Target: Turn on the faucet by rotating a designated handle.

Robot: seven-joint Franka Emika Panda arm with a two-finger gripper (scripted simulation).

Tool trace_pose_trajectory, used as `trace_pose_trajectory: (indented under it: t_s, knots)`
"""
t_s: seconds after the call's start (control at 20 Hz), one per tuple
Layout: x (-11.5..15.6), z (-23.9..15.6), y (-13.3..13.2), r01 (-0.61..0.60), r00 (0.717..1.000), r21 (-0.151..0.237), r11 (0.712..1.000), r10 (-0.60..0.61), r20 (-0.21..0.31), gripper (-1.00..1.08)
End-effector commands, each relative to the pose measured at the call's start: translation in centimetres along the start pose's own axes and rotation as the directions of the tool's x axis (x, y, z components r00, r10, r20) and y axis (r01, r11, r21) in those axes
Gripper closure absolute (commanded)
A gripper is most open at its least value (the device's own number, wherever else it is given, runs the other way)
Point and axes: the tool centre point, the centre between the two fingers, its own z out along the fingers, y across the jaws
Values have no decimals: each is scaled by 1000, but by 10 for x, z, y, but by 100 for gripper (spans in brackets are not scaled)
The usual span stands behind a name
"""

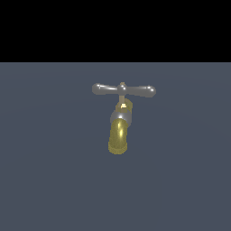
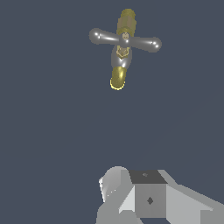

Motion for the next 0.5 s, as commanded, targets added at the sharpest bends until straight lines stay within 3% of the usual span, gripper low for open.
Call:
trace_pose_trajectory:
  t_s: [0.0, 0.45]
  knots:
    - [0, 0, 0, 0, 1000, 0, 1000, 0, 0, 108]
    - [3, 9, 7, 46, 999, -1, 999, -46, 0, 108]
